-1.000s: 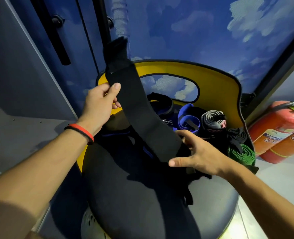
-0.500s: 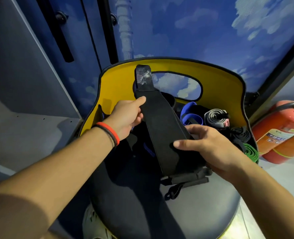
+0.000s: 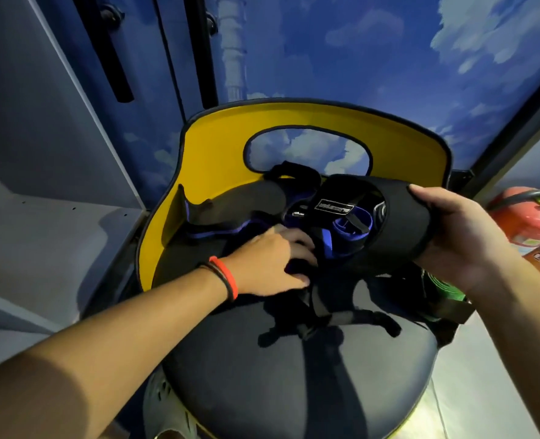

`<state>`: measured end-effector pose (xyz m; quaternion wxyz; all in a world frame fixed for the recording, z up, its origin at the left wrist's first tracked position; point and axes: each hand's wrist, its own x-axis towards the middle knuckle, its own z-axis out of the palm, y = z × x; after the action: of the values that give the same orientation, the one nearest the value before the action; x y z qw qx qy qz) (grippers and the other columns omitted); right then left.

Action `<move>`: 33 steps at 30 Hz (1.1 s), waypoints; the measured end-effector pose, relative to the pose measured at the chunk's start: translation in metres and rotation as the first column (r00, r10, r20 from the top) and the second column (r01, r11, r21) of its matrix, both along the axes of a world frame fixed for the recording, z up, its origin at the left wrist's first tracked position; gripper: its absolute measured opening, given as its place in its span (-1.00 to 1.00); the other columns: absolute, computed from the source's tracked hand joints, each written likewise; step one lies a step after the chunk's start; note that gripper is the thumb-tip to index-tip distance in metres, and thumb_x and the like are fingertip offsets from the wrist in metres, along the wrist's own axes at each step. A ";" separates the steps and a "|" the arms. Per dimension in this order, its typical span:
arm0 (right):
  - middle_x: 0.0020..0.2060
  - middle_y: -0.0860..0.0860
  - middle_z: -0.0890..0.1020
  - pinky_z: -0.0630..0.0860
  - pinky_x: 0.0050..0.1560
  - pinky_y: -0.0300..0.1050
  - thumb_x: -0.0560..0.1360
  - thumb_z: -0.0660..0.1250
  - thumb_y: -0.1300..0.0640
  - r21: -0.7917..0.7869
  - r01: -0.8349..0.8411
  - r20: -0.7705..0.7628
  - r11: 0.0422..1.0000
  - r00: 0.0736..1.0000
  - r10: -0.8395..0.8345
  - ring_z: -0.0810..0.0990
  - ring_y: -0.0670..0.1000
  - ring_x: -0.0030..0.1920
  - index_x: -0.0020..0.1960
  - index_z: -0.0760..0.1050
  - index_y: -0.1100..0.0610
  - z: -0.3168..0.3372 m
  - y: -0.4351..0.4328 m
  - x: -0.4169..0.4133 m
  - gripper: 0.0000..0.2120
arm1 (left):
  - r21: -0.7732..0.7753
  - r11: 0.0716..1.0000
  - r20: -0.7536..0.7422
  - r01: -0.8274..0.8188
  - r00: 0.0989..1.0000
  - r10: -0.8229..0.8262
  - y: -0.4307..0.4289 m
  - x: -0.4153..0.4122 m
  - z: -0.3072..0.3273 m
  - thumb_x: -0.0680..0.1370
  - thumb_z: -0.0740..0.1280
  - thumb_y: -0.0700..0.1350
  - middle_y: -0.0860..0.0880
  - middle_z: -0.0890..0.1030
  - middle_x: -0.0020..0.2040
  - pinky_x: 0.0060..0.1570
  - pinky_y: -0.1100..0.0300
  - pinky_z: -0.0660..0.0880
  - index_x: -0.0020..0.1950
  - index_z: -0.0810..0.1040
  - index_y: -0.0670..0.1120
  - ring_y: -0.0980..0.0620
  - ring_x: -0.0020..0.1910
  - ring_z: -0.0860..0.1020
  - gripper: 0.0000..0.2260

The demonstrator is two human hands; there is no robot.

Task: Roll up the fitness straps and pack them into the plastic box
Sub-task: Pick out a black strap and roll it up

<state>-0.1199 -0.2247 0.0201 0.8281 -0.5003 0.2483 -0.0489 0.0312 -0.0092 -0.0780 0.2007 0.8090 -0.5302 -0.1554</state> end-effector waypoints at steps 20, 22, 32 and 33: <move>-0.19 0.01 0.65 0.47 -0.01 -0.09 0.49 0.21 0.09 0.155 0.191 0.059 0.969 0.978 -0.202 0.57 0.02 -0.17 -0.12 0.61 0.13 -0.032 -0.012 -0.020 -0.78 | -0.232 0.641 -0.029 -0.732 0.664 0.747 0.070 0.105 -0.008 0.56 0.46 -0.14 -0.10 0.64 0.14 0.11 0.06 0.47 0.18 0.67 -0.08 -0.14 0.15 0.58 -0.80; -0.26 0.01 0.64 0.51 -0.17 -0.14 0.54 0.17 0.11 0.146 0.225 0.122 0.963 0.962 -0.243 0.57 0.00 -0.25 -0.18 0.60 0.13 -0.034 -0.008 -0.020 -0.74 | -0.272 0.709 0.008 -0.651 0.735 0.678 0.053 0.094 -0.010 0.55 0.45 -0.16 -0.08 0.64 0.10 0.13 0.09 0.48 0.13 0.68 -0.07 -0.11 0.11 0.59 -0.83; -0.13 0.06 0.72 0.63 -0.08 -0.14 0.60 0.09 0.12 0.203 0.197 0.266 0.959 0.932 -0.248 0.70 0.04 -0.13 -0.13 0.69 0.15 -0.036 0.009 -0.008 -0.60 | -0.080 0.925 0.702 0.371 0.680 -0.212 -0.063 -0.016 -0.041 0.57 0.34 0.05 -0.10 0.43 0.47 0.37 -0.19 0.31 0.33 0.49 0.06 -0.19 0.42 0.40 -0.67; -0.14 0.06 0.72 0.63 -0.09 -0.15 0.60 0.10 0.12 0.205 0.188 0.265 0.961 0.934 -0.239 0.71 0.04 -0.14 -0.14 0.69 0.15 -0.035 0.010 -0.007 -0.60 | -0.048 0.928 0.716 0.369 0.660 -0.225 -0.074 -0.020 -0.052 0.59 0.33 -0.03 -0.12 0.36 0.53 0.39 -0.25 0.30 0.35 0.45 0.06 -0.22 0.46 0.36 -0.68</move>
<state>-0.1272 -0.2150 -0.0149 0.8859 -0.3827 0.1818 -0.1887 0.0114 -0.0832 -0.1298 0.0330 0.6858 -0.7038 0.1825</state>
